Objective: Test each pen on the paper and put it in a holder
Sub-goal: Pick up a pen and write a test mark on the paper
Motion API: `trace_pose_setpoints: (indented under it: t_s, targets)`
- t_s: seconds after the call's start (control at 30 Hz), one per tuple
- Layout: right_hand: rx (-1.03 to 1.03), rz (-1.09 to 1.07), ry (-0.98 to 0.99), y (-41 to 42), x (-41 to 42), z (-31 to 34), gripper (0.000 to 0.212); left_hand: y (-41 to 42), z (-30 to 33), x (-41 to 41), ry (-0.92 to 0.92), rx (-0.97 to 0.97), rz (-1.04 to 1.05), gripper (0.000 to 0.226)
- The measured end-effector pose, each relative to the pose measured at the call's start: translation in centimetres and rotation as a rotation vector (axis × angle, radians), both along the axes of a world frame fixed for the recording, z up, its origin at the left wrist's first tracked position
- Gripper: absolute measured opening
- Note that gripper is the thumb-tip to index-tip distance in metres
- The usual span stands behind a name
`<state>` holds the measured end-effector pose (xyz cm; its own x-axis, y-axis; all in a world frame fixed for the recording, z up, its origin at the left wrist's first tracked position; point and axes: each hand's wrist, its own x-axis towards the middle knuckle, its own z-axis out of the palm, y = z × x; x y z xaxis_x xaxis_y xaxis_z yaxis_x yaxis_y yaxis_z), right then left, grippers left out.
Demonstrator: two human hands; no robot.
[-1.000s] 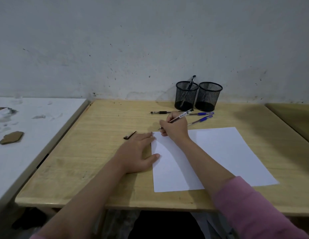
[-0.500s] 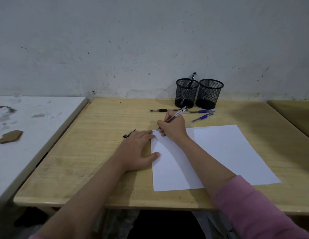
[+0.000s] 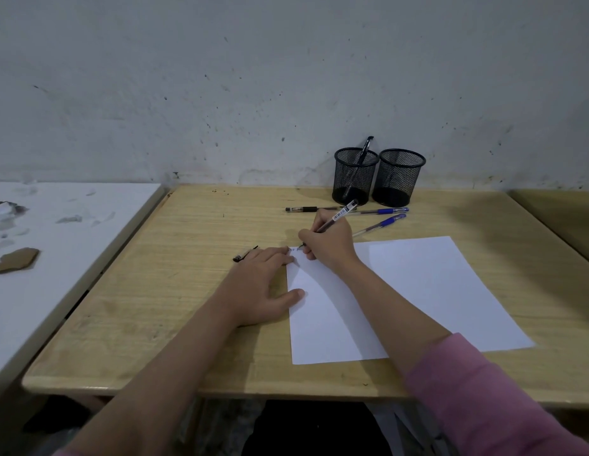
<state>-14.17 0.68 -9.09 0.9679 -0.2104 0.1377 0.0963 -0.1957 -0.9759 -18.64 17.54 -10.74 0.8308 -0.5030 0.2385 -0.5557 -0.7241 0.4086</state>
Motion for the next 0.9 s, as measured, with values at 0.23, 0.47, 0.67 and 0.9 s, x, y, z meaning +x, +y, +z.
trace_pose_setpoints:
  t_s: [0.23, 0.47, 0.67, 0.9]
  targets:
    - [-0.004, -0.040, 0.014, 0.06, 0.13, 0.10, 0.032, 0.03, -0.11, -0.01, 0.010, -0.011, 0.008, 0.072]
    - [-0.009, -0.060, -0.006, 0.03, -0.02, 0.07, 0.032, 0.08, -0.30, 0.12, 0.006, -0.027, 0.007, 0.071]
    - [-0.003, -0.074, -0.026, -0.07, -0.08, 0.05, 0.031, 0.06, -0.21, 0.09, 0.012, -0.016, 0.013, 0.071]
    - [-0.008, -0.076, -0.014, -0.06, 0.16, -0.13, 0.031, 0.06, -0.34, 0.15, -0.005, -0.024, 0.016, 0.070]
